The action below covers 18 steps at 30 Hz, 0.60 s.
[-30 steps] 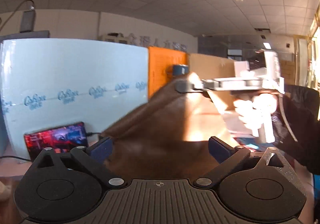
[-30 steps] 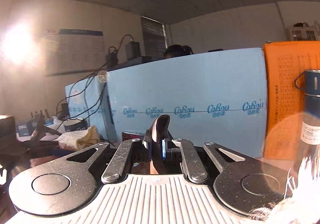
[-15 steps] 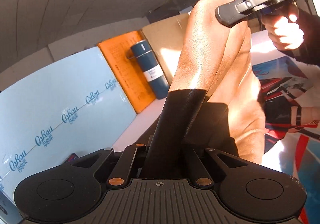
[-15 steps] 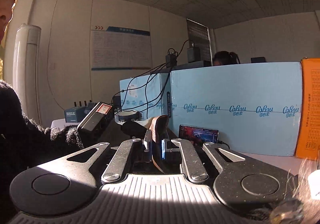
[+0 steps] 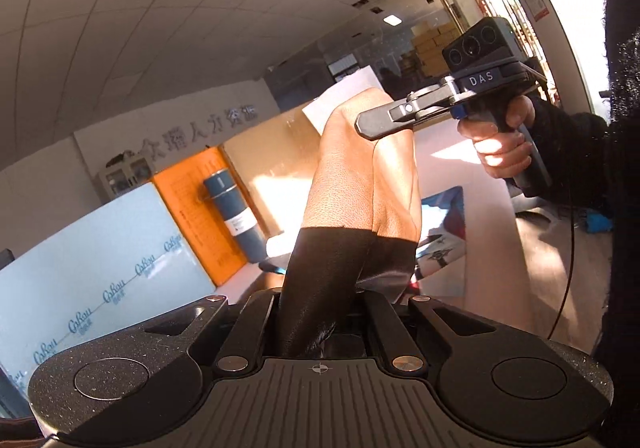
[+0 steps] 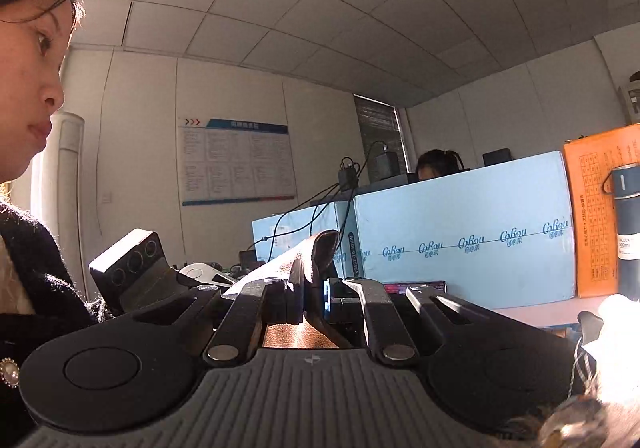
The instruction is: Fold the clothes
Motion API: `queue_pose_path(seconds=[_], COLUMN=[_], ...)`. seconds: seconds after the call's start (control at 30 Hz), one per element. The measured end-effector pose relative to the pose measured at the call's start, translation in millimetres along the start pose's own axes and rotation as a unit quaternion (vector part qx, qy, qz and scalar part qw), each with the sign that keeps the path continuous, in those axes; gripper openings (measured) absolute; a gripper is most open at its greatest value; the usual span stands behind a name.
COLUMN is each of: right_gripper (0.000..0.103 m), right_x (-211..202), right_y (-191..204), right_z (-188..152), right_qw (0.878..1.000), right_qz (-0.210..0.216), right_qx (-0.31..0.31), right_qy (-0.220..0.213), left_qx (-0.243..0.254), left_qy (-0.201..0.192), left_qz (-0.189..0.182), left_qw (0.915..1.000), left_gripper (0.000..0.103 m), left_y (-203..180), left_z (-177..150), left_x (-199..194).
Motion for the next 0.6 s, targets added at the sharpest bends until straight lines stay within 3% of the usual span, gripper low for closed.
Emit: queue_pose_path(seconds=[0.1, 0.27, 0.3, 0.33, 0.4, 0.53, 0.6], right_gripper=[0.008, 0.009, 0.009, 0.010, 0.017, 0.028, 0.044], right_x=[-25, -62, -66, -70, -76, -99, -113], right_y=[5, -2, -2, -3, -6, -8, -7], right_z=[-13, -40, -46, -52, -66, -90, -92], right_qw=[0.999, 0.994, 0.993, 0.992, 0.989, 0.978, 0.974], right_qz=[-0.042, -0.097, -0.100, -0.104, -0.120, -0.179, -0.197], right_qx=[0.006, 0.051, 0.062, 0.072, 0.090, 0.105, 0.108], right_qy=[-0.004, -0.011, -0.011, -0.011, -0.005, 0.007, 0.000], left_qx=[-0.030, -0.089, -0.097, -0.108, -0.136, -0.177, -0.194], left_qy=[0.001, -0.007, -0.013, -0.014, -0.005, 0.040, 0.087], left_qz=[-0.021, -0.056, -0.061, -0.062, -0.057, -0.046, -0.034], left_qw=[0.9993, 0.9945, 0.9933, 0.9922, 0.9890, 0.9823, 0.9766], left_gripper=[0.007, 0.024, 0.037, 0.057, 0.080, 0.085, 0.088], left_y=[-21, -31, -31, -29, -21, -9, -4], left_z=[5, 7, 7, 6, -2, -32, -56], left_x=[-7, -22, -26, -29, -31, -27, -25])
Point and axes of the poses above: each gripper's, at about its wrist camera, not at the fingertips, and x roughly the way its jaws point, y to its left, z to its top, the point moved 9 cm from there along x, roughly the way its jaws point, and after that the axes turned 11 degrees about x, right-handed, at the moved point
